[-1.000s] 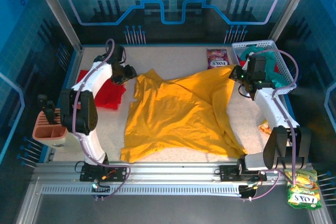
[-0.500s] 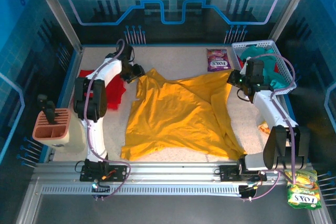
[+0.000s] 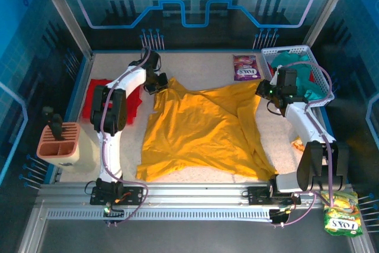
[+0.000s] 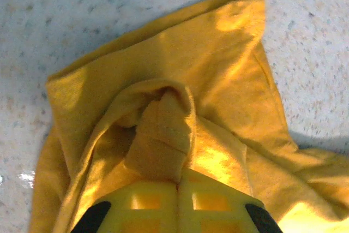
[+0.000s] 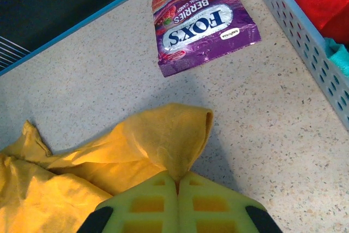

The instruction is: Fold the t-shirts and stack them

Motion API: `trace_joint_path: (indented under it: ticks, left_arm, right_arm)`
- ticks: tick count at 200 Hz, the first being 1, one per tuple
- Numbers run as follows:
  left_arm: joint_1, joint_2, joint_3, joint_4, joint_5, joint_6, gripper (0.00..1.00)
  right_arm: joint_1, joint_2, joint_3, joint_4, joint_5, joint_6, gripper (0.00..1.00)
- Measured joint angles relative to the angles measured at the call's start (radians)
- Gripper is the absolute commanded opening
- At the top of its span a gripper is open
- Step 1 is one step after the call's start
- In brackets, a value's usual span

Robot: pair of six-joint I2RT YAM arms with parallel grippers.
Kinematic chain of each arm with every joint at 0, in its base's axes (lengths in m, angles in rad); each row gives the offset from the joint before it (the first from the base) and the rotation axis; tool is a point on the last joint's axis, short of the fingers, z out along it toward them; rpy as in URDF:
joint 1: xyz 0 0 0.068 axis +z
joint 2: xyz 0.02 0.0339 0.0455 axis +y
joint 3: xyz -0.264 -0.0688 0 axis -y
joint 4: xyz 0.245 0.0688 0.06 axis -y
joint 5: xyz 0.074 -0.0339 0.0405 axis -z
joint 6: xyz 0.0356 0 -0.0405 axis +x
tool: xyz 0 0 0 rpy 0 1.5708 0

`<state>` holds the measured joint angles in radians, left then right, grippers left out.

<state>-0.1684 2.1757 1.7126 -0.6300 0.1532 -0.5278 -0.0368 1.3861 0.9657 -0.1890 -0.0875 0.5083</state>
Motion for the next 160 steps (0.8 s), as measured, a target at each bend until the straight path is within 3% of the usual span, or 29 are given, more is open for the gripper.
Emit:
trace_joint_path:
  ticks: [47,69,105,138,144,152,160]
  left_arm:
    - [-0.003,-0.096,-0.169,0.03,-0.004,-0.005,0.0]
    - [-0.033,-0.286,-0.355,0.051,-0.031,-0.036,0.0]
    - [-0.166,-0.681,-0.648,0.097,-0.074,-0.129,0.0]
    - [-0.193,-0.807,-0.858,0.142,-0.077,-0.212,0.0]
    - [-0.193,-0.809,-0.891,0.143,-0.077,-0.229,0.12]
    - [-0.193,-0.81,-0.924,0.142,-0.072,-0.235,0.41]
    - [-0.192,-0.809,-0.938,0.131,-0.069,-0.238,0.57]
  right_arm:
    - [0.0,0.004,-0.007,0.003,-0.003,0.005,0.0]
    - [0.0,0.005,-0.007,0.003,-0.003,0.004,0.0]
    - [0.0,0.021,-0.007,0.003,-0.003,0.004,0.0]
    - [0.0,0.048,-0.007,0.003,-0.004,0.004,0.0]
    - [0.0,0.053,-0.007,0.003,-0.004,0.004,0.0]
    - [0.0,0.061,-0.007,0.003,-0.005,0.004,0.0]
    - [0.0,0.067,-0.007,0.003,-0.007,0.004,0.0]
